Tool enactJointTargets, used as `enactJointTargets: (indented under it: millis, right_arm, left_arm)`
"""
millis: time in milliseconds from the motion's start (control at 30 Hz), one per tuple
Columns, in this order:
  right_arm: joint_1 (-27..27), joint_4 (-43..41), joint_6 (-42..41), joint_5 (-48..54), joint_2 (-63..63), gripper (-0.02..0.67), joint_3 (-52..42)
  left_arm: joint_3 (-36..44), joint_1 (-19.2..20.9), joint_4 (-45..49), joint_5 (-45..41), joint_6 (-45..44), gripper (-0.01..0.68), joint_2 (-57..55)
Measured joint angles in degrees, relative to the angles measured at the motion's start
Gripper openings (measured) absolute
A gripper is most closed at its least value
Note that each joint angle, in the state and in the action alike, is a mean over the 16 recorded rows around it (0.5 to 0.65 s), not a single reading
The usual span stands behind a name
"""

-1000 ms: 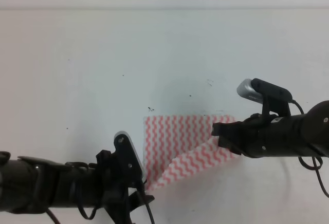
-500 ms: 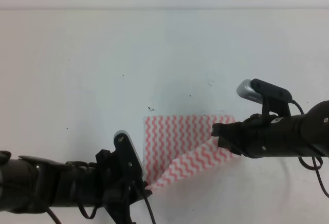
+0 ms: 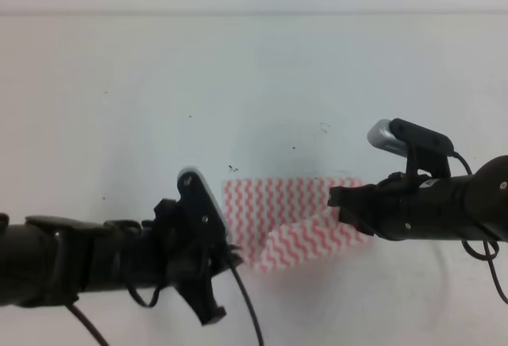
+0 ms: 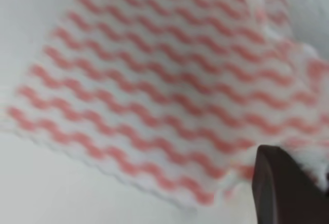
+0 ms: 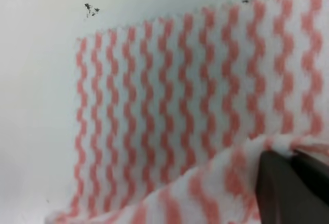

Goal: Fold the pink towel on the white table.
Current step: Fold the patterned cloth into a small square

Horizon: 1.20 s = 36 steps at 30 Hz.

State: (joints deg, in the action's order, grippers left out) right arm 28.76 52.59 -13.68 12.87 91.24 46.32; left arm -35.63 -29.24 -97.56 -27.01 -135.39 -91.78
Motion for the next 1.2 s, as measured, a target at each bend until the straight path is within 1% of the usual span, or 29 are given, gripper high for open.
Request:
enactJointTargets:
  millis: [233,733,933,1200]
  right_arm:
    - [-0.04,0.05,0.13,-1.41,-0.14,-0.02,0.02]
    - [-0.35,0.09,0.14,-3.69,2.4,-0.021,0.0]
    - [-1.7,0.19,0.14,-4.01,3.4,-0.02,0.02]
    - [-3.56,0.15,0.07,-3.99,3.73,-0.02,0.02]
  left_arm:
    - [-2.75,0.0,0.0,2.6,1.65,-0.004,-0.32]
    - [-6.01,0.01,0.56,7.2,4.81,-0.004,-4.0]
    - [-7.33,0.03,0.0,8.54,6.22,-0.004,-4.8]
    - [-8.79,0.04,-0.28,9.02,5.86,-0.004,-5.19]
